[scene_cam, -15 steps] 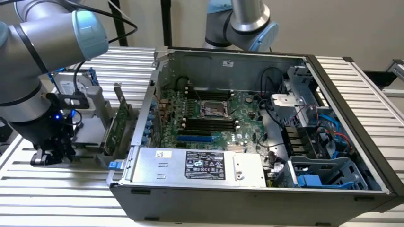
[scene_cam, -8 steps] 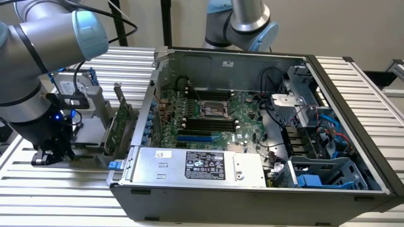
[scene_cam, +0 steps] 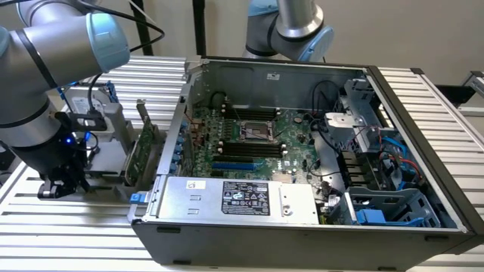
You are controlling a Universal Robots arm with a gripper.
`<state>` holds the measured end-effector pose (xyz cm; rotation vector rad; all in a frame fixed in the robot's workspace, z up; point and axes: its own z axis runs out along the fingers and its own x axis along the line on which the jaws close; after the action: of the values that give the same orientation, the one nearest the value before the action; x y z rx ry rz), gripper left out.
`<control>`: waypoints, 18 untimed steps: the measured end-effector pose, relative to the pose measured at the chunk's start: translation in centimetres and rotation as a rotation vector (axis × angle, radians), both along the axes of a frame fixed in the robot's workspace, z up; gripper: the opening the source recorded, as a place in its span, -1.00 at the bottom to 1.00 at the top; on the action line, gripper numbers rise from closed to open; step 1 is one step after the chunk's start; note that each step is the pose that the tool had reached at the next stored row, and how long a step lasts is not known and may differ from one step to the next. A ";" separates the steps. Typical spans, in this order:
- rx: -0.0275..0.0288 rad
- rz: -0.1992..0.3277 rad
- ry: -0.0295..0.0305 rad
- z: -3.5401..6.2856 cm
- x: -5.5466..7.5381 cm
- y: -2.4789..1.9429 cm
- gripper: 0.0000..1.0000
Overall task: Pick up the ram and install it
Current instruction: 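Pick up the ram and move it above insertion slot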
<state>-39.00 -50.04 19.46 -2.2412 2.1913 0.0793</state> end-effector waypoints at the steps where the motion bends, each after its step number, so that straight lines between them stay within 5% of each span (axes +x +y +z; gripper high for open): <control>1: 0.0000 0.000 0.0000 0.00 0.0 0.00 -1.00; 9: 0.0001 0.000 0.0000 0.42 0.0 0.00 -1.00; 18: 0.0001 0.000 -0.0001 2.54 0.0 0.00 -1.00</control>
<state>-39.00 -50.04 22.00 -2.2410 2.1913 0.0794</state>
